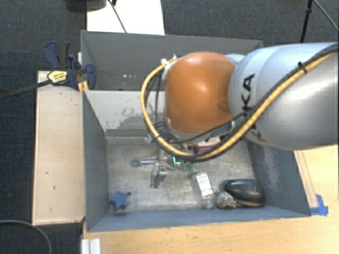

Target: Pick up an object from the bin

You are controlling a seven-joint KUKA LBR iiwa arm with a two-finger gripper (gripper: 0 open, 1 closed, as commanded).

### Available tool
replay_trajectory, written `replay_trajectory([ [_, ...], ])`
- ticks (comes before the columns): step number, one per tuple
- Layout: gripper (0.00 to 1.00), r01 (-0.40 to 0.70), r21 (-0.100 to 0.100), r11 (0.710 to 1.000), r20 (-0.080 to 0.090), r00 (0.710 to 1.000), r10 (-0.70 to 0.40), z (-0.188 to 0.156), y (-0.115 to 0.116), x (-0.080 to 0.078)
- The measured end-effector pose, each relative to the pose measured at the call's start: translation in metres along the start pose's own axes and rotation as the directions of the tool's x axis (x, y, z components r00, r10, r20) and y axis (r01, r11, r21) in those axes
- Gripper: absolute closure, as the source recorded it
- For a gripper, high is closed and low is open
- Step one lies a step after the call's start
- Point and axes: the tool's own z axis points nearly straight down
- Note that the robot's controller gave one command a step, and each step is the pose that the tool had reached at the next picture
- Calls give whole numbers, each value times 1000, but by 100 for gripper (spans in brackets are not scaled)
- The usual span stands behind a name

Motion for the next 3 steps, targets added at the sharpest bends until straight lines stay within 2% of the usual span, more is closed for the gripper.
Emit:
replay_trajectory([
  [1, 0, 132, 1, 991, 0, 991, -132, 158, -52, -43],
  [2, 100, 127, -1, 992, 6, 992, -127, 154, -50, -44],
  [3, 100, 136, 0, 991, 16, 991, -136, 23, -60, -61],
])
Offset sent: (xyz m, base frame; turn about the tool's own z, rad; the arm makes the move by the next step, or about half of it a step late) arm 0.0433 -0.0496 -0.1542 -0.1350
